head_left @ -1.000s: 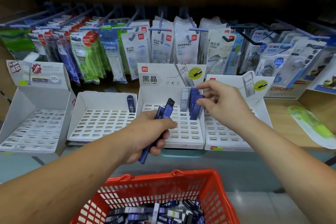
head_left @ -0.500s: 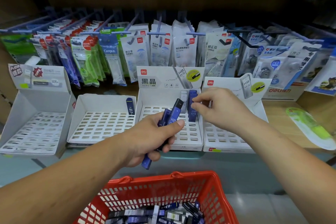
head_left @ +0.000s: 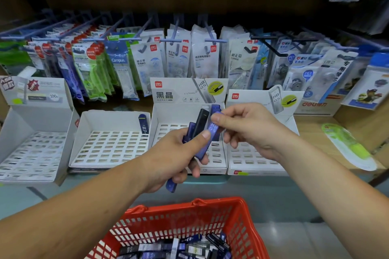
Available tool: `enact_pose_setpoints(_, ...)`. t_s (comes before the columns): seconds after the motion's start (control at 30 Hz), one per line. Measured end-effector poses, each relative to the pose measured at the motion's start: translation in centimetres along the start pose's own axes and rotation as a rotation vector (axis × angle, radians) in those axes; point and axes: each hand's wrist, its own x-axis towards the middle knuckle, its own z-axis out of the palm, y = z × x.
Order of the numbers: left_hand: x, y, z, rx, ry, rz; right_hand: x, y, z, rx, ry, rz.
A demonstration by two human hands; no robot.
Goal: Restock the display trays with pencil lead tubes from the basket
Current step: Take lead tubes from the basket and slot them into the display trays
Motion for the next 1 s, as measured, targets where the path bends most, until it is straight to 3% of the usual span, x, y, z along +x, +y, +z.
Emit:
enact_pose_setpoints(0.1, 0.1, -0.4, -0.6, 0.053, 0.052, -0.044, 0.1, -0.1, -1.5, 0.059, 0.12, -0.039)
enact_pose_setpoints(0.23, 0.1, -1.1, -1.0, 0.12, 0.028, -0.137, 0.6, 0.4, -2.4, -0.177, 0.224, -0.151)
enact_pose_setpoints(0.43, 0.3, -1.0, -1.0, 0.118, 0.01, -0.114, 1.4, 2.6, -1.8, -0.383, 0.203, -0.245)
enact_pose_setpoints(0.87, 0.0, -0.9, -1.0, 0.053, 0.068, -0.117, 2.0, 2.9, -1.6, -0.398, 0.106, -0.256)
enact_pose_setpoints(1.0, 0.6, -0.9, -1.0, 0.139, 0.156, -0.093, 2.3, 3.8, -1.5, -0.629, 0.164, -0.323)
